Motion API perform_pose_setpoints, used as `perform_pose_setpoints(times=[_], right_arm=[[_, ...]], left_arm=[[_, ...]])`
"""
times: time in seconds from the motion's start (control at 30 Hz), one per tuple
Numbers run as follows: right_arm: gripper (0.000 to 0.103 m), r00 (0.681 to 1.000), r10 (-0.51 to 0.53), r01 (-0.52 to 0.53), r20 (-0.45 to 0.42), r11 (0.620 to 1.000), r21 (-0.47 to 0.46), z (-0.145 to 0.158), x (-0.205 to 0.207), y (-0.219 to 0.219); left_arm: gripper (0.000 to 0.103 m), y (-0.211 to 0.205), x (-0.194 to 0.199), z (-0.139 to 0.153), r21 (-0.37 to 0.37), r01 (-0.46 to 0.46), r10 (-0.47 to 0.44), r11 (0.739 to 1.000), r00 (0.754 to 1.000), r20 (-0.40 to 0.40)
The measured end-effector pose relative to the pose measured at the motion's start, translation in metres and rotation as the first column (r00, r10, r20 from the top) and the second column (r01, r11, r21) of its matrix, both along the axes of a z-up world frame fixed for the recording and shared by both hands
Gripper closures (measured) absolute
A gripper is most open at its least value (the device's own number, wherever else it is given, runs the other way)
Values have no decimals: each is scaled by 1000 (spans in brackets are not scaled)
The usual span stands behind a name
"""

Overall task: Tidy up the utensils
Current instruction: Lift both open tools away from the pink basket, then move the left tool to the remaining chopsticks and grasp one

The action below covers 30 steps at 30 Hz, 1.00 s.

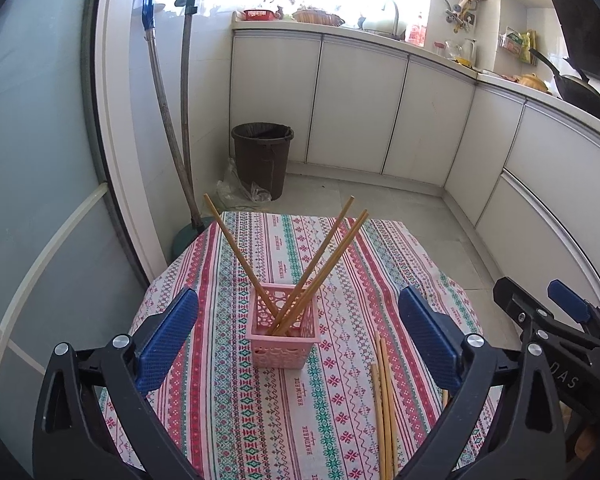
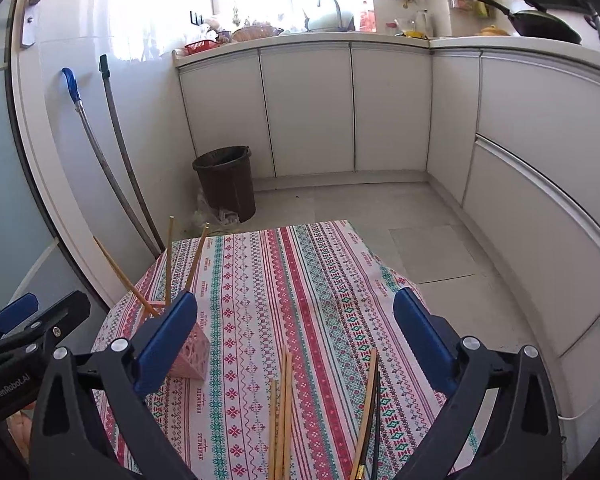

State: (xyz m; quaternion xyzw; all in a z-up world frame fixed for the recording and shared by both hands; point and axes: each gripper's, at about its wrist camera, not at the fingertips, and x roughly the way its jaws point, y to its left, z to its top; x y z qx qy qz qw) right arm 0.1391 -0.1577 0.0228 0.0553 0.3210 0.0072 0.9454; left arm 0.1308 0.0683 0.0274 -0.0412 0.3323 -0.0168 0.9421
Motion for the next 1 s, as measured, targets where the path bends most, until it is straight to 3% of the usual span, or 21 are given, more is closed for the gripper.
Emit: perform_pose_setpoints(times=[0.33, 0.57, 0.87, 1.0], right_arm=[[7, 999, -33, 33, -34, 999, 5, -8, -4, -18], [7, 993, -72, 74, -95, 997, 15, -24, -13, -45], [7, 974, -149, 162, -171, 985, 61, -41, -22, -95], [7, 963, -188, 210, -193, 973, 100, -43, -26, -117]], left_arm=[[7, -16, 0, -14, 43, 38, -36, 998, 999, -41], [7, -33, 9, -35, 39, 87, -81, 995, 990, -117], [7, -72, 24, -67, 39, 180, -167, 983, 958, -233], [7, -93, 33, -86, 1, 229, -217, 973, 923, -319]])
